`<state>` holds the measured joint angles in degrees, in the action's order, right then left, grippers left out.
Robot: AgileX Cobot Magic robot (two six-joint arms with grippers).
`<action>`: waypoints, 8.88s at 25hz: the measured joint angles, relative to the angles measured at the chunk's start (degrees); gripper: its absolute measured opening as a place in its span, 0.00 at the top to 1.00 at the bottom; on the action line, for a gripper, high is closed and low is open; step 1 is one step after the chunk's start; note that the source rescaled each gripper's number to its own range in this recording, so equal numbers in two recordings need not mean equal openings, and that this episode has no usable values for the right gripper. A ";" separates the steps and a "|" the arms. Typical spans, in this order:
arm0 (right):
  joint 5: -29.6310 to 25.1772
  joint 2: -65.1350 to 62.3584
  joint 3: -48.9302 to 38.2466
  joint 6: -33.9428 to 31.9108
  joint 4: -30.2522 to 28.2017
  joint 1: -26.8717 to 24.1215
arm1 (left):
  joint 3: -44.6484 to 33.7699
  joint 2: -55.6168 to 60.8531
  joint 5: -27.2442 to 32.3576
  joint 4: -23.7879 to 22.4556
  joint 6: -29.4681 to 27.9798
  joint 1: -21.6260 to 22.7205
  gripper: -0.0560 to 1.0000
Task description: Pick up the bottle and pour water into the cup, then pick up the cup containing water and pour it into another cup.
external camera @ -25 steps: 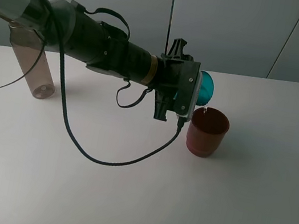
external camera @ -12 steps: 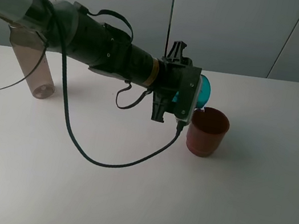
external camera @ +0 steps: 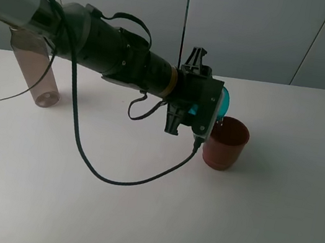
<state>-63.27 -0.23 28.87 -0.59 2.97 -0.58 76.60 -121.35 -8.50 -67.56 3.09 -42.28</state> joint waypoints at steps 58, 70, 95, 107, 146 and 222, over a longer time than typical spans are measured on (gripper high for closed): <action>0.00 0.00 0.00 0.00 0.00 0.00 | 3.74 1.20 12.56 -1.75 7.66 -5.21 0.89; 0.00 0.00 0.00 0.00 0.00 0.00 | 4.07 1.20 14.79 -5.85 9.00 -6.47 0.89; 0.00 0.00 0.00 0.00 0.00 0.00 | 5.27 1.20 18.95 -13.51 9.09 -7.73 0.89; 0.00 0.00 0.00 0.00 0.00 0.00 | 5.27 1.33 21.20 -18.62 9.09 -9.62 0.89; 0.00 0.00 0.00 0.00 0.00 0.00 | 6.81 1.33 5.58 -24.29 -53.85 0.61 0.89; 0.00 0.00 0.00 0.00 0.00 0.00 | -17.86 -2.08 -29.83 47.02 -14.52 18.35 0.06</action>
<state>-63.27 -0.23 28.87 -0.59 2.97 -0.58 58.74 -123.43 -38.33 -20.54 -11.43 -23.93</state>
